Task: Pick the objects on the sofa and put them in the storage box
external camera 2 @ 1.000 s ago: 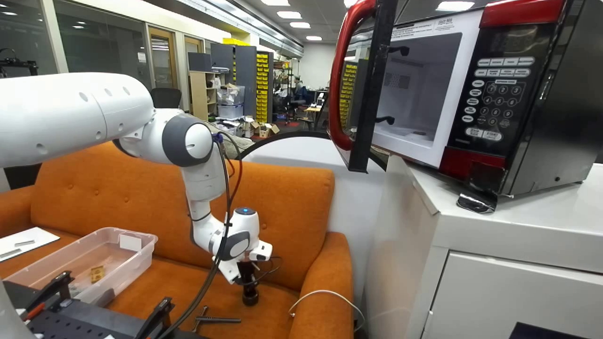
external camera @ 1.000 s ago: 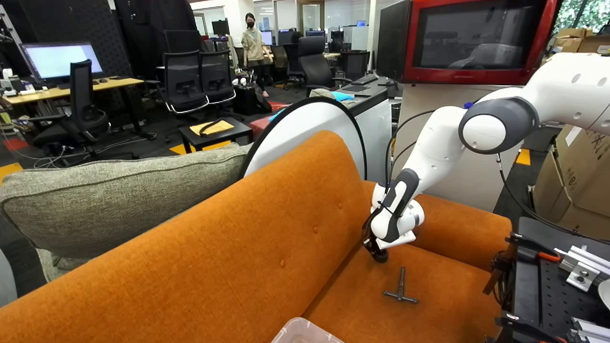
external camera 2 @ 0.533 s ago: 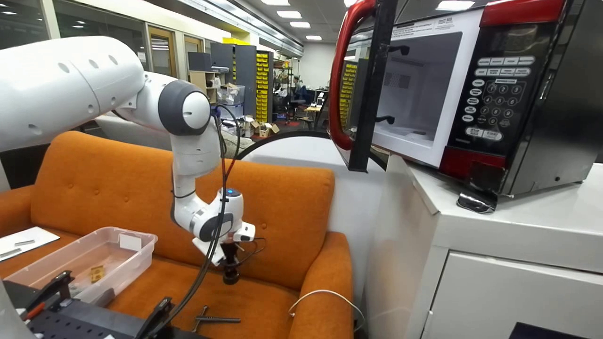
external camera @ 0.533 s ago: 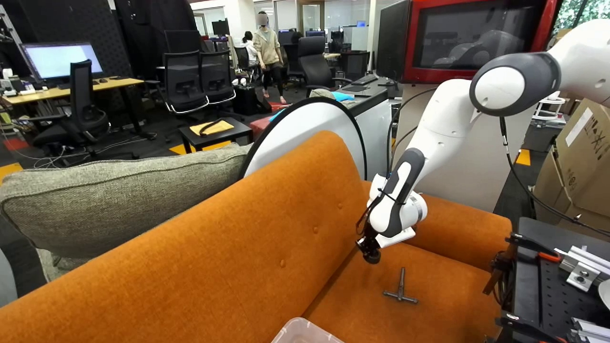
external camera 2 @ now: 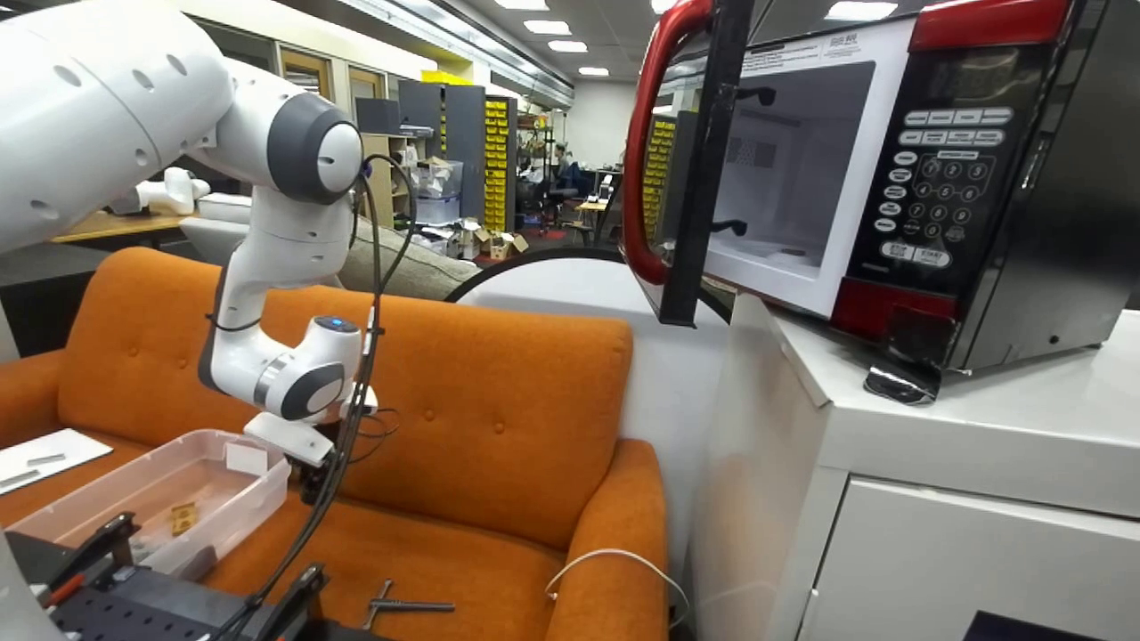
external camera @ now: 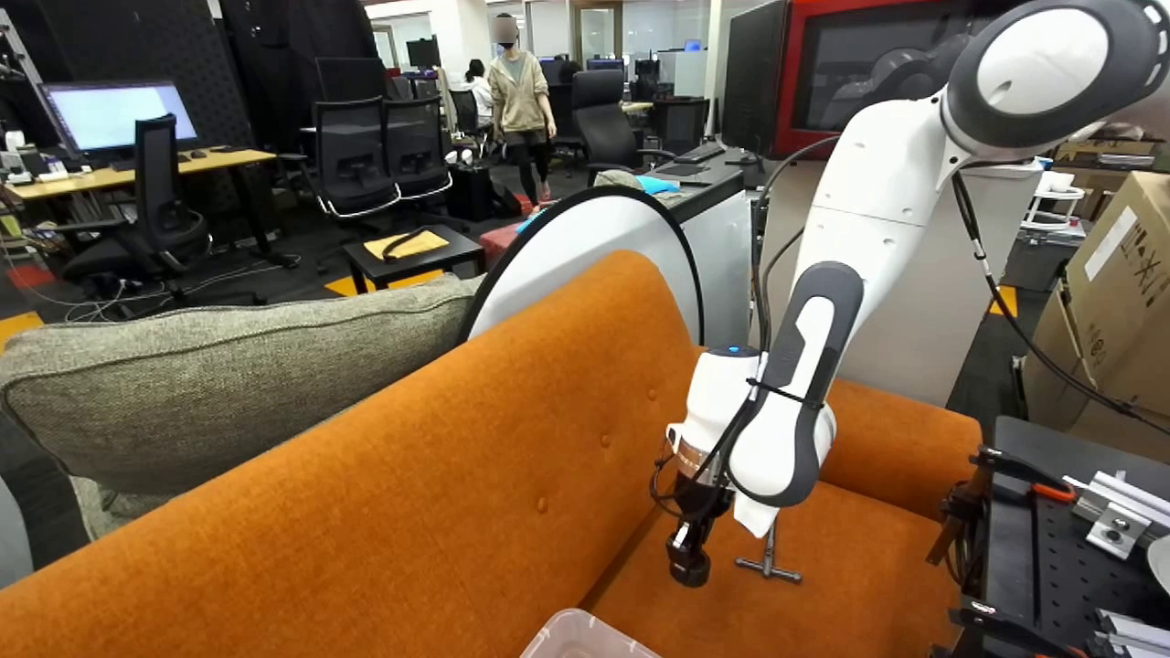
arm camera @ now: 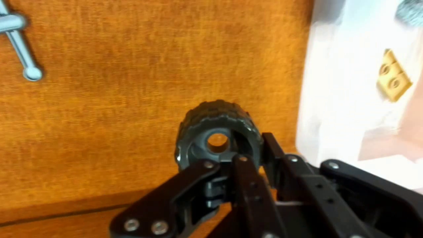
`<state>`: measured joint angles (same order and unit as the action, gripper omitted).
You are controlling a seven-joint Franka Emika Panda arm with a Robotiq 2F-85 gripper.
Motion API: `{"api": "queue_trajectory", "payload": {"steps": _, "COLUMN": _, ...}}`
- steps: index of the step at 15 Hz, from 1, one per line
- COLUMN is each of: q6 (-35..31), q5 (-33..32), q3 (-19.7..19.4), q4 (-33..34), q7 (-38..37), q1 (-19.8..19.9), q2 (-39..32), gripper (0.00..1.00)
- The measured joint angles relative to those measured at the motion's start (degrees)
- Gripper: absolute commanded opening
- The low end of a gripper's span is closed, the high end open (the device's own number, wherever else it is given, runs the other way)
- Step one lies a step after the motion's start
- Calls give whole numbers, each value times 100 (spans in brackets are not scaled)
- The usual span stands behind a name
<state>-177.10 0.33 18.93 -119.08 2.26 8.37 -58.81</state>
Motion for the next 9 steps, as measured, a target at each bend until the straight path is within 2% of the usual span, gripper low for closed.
{"api": "queue_trajectory", "payload": {"steps": 5, "q6": 76, "q5": -507, "q3": 651, "q4": -436, "q7": 617, "q1": -65, "q2": 281, "gripper": 4}}
{"api": "queue_trajectory", "payload": {"steps": 9, "q6": 529, "q5": -851, "q3": 967, "q4": -464, "q7": 1243, "q1": -123, "q2": 171, "gripper": 4}}
